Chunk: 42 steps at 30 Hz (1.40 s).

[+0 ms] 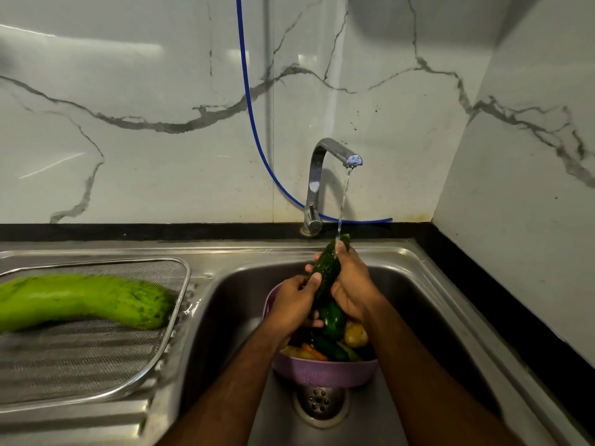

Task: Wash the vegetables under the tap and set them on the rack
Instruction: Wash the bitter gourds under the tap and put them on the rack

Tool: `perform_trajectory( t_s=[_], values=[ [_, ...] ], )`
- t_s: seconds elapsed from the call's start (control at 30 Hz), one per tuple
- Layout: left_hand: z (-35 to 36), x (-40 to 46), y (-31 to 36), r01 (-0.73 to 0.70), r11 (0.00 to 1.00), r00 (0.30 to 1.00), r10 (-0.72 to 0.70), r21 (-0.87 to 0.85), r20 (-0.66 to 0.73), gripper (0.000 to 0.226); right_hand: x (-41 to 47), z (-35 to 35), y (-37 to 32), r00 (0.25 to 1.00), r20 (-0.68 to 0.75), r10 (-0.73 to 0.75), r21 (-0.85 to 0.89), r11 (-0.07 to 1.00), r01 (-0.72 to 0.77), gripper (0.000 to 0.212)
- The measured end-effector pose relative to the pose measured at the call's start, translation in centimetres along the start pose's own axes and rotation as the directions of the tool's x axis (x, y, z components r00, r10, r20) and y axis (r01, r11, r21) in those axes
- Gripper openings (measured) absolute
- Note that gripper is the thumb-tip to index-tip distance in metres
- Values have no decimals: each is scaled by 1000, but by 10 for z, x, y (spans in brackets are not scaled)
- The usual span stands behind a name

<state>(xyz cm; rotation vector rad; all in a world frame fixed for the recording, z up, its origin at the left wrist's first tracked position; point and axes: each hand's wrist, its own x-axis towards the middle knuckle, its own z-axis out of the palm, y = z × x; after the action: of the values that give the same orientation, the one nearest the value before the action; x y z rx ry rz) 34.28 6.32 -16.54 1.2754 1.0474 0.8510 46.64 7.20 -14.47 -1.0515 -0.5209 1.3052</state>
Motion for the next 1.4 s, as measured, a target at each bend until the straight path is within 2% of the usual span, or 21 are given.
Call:
perform_trajectory(
  t_s=[0.1, 0.2, 0.3, 0.4, 0.57, 0.7, 0.8, 0.93, 1.07, 1.13, 1.2, 1.3, 1.37, 1.4],
  values=[
    [-2, -1, -1, 17, 1000, 1000, -17, -9, 17, 33, -1, 1, 1, 1000, -1, -9, -34, 999, 9, 30],
    [-3, -2, -2, -9, 1000, 1000, 8, 26, 19, 27, 2, 2, 3, 998, -40, -48, -70, 996, 45, 24],
    [-2, 1, -7, -94, 979, 996, 95, 180, 3, 24, 4, 3, 2, 990, -117, -84, -129, 989, 69, 35],
    [0, 1, -8, -124, 959, 992, 128, 256, 1, 26, 5, 3, 2, 987, -136, -90, -149, 986, 70, 41],
    [-1, 3, -8, -177, 898, 959, 249, 403, -133, 33, 4, 3, 3, 989, -116, -91, -95, 992, 80, 35],
    [-3, 6, -9, -174, 858, 959, 260, 483, -116, 42, 4, 5, 4, 990, -97, -99, -91, 992, 91, 35],
    [-1, 3, -6, -214, 825, 948, 305, 523, -94, 45, 5, 6, 3, 986, -138, -93, -47, 995, 87, 34],
    [1, 1, -7, -285, 745, 910, 407, 602, -73, 51, 7, 4, -2, 984, -180, -16, 20, 1000, 20, 54],
    [1, 1, -10, -287, 690, 882, 461, 665, -97, 50, 4, 1, -2, 992, -124, -23, 49, 998, 29, 39],
    [0, 1, -8, -299, 724, 888, 450, 622, -97, 39, 1, -2, 0, 997, -53, -52, -12, 999, 52, 33],
    [1, -2, -4, -304, 822, 917, 389, 482, -85, 22, -1, -3, 2, 997, -9, -71, -52, 996, 70, 35],
    [5, -3, 0, -190, 978, 981, 192, 81, -21, 15, -3, -4, 0, 997, 63, -38, -23, 999, 39, 30],
    [8, -7, 4, -32, 969, 996, 51, -245, 71, 20, -4, -7, -3, 993, 117, 5, 39, 999, -9, 25],
    [9, -8, 6, 34, 942, 994, 2, -333, 107, 23, -3, -9, -4, 992, 128, 13, 61, 998, -21, 24]
  ],
)
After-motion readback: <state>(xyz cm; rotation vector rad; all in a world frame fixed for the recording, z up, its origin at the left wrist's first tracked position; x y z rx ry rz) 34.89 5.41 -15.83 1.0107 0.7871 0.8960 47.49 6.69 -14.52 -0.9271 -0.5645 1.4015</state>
